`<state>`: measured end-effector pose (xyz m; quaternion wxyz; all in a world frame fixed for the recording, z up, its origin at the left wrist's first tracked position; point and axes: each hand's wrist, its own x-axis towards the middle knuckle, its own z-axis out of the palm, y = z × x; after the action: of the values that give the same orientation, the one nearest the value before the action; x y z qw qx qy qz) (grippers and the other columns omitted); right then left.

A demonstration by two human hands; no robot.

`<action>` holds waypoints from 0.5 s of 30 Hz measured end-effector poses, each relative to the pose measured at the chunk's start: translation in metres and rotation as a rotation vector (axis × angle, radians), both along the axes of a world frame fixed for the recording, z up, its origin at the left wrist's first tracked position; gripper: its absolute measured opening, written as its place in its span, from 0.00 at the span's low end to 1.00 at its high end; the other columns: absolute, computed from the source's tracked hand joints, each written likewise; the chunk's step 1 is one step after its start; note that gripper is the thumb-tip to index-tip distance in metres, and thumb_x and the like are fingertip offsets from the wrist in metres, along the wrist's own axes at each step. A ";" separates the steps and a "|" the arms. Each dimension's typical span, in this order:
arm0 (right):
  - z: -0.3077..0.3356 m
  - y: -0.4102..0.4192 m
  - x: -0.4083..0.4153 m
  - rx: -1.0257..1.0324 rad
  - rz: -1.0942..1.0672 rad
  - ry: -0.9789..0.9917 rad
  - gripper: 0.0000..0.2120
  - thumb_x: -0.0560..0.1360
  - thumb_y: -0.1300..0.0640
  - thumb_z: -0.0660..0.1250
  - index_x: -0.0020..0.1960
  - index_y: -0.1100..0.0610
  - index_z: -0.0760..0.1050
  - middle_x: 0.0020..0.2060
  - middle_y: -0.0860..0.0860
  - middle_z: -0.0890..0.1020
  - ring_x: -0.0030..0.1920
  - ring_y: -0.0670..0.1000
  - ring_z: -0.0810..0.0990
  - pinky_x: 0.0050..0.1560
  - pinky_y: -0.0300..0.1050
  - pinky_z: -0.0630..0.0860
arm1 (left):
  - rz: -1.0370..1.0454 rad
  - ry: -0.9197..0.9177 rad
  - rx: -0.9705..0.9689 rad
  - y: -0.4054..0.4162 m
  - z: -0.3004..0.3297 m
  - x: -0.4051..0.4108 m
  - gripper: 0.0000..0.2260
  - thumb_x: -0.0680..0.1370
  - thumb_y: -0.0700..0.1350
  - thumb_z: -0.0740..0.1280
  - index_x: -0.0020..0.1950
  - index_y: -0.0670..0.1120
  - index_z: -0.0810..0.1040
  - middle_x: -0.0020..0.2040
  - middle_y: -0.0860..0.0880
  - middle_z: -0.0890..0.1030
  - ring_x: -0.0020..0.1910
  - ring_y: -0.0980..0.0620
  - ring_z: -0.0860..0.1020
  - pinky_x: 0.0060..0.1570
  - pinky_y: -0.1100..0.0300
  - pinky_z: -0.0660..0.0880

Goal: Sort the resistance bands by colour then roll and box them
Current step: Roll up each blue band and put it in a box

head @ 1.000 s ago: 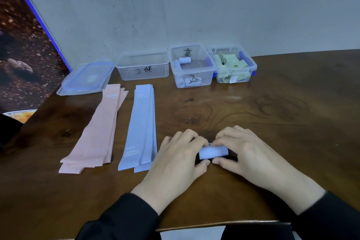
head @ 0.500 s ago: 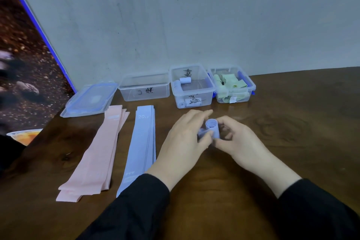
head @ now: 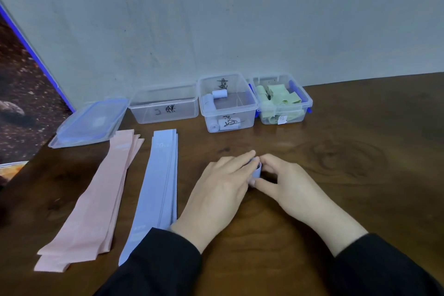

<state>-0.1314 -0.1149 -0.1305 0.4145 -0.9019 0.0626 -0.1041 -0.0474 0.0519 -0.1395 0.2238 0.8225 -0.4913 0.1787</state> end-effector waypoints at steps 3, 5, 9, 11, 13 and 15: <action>-0.004 -0.001 0.002 -0.023 -0.003 0.016 0.10 0.78 0.48 0.71 0.58 0.41 0.77 0.50 0.36 0.85 0.56 0.32 0.79 0.53 0.32 0.74 | 0.004 0.093 0.003 0.002 0.001 -0.004 0.17 0.80 0.44 0.68 0.69 0.50 0.78 0.71 0.54 0.75 0.64 0.53 0.74 0.60 0.55 0.70; -0.004 -0.001 0.001 -0.040 0.003 0.018 0.12 0.77 0.51 0.71 0.59 0.41 0.76 0.50 0.36 0.85 0.55 0.31 0.79 0.52 0.30 0.74 | 0.012 0.108 0.011 0.001 0.002 -0.005 0.17 0.81 0.47 0.65 0.70 0.51 0.77 0.72 0.55 0.74 0.63 0.54 0.74 0.59 0.56 0.71; -0.001 0.002 -0.001 -0.022 -0.002 0.010 0.11 0.77 0.51 0.71 0.57 0.40 0.75 0.47 0.40 0.84 0.48 0.42 0.82 0.51 0.43 0.79 | 0.013 0.171 0.020 0.002 0.002 -0.005 0.20 0.80 0.47 0.67 0.73 0.54 0.73 0.73 0.57 0.72 0.66 0.56 0.72 0.65 0.52 0.72; 0.000 0.004 -0.001 -0.013 -0.021 0.009 0.09 0.77 0.50 0.72 0.54 0.40 0.76 0.45 0.41 0.84 0.45 0.45 0.82 0.48 0.49 0.79 | 0.024 0.277 0.007 0.004 0.005 -0.007 0.24 0.81 0.48 0.67 0.76 0.57 0.67 0.73 0.60 0.71 0.68 0.61 0.69 0.68 0.56 0.70; 0.001 0.003 0.000 0.030 -0.039 0.009 0.08 0.76 0.49 0.73 0.53 0.40 0.77 0.47 0.39 0.84 0.47 0.43 0.81 0.51 0.46 0.79 | 0.085 0.446 -0.026 0.006 0.009 -0.007 0.28 0.80 0.51 0.68 0.78 0.61 0.62 0.68 0.63 0.74 0.63 0.66 0.70 0.65 0.64 0.70; 0.002 0.003 -0.001 0.098 -0.046 0.019 0.08 0.76 0.50 0.74 0.54 0.41 0.78 0.49 0.37 0.84 0.52 0.39 0.80 0.53 0.41 0.77 | 0.141 0.630 -0.120 0.009 0.014 -0.004 0.27 0.79 0.51 0.69 0.75 0.63 0.64 0.58 0.64 0.78 0.56 0.69 0.73 0.57 0.70 0.72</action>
<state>-0.1326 -0.1124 -0.1283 0.4549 -0.8799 0.0925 -0.1018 -0.0518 0.0613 -0.1260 0.4000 0.8547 -0.3283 -0.0411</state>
